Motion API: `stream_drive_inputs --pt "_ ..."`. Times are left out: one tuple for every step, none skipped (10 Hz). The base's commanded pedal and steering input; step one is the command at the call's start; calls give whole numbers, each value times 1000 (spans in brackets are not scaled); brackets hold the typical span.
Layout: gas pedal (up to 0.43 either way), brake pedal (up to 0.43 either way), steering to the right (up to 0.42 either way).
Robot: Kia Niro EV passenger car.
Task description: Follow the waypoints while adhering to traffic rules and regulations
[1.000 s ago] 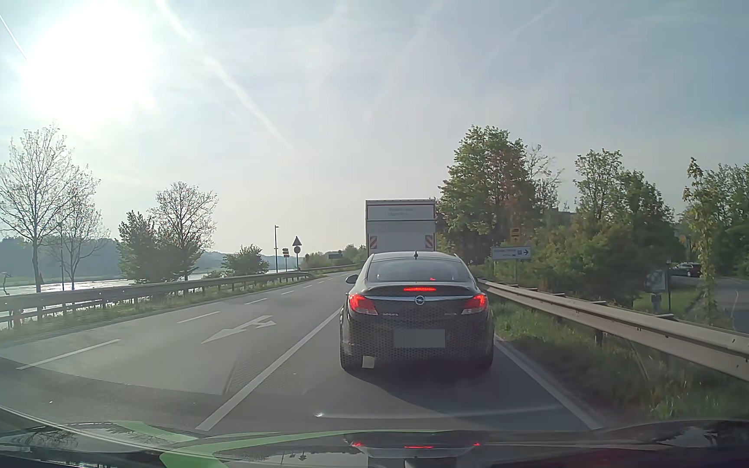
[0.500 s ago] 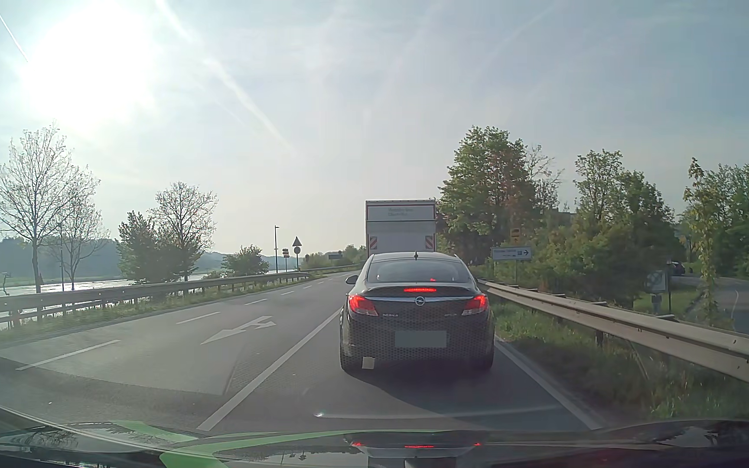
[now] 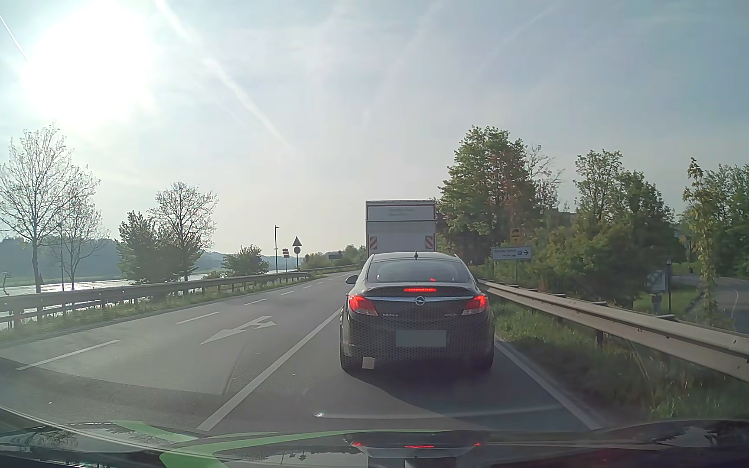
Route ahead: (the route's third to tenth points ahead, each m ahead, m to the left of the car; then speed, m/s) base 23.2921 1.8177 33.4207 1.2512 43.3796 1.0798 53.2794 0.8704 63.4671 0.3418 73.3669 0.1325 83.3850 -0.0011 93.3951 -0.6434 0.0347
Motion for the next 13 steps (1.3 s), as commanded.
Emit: stream_drive_inputs --pt "0 232 -2" --pt "0 232 -2" --pt "0 238 -2" --pt "0 232 -2" --pt "0 238 -2" --pt "0 238 -2" --pt "0 238 -2" --pt "0 238 -2" --pt "0 238 -2" --pt "0 238 -2" --pt "0 238 -2" --pt "0 238 -2" --pt "0 238 -2"
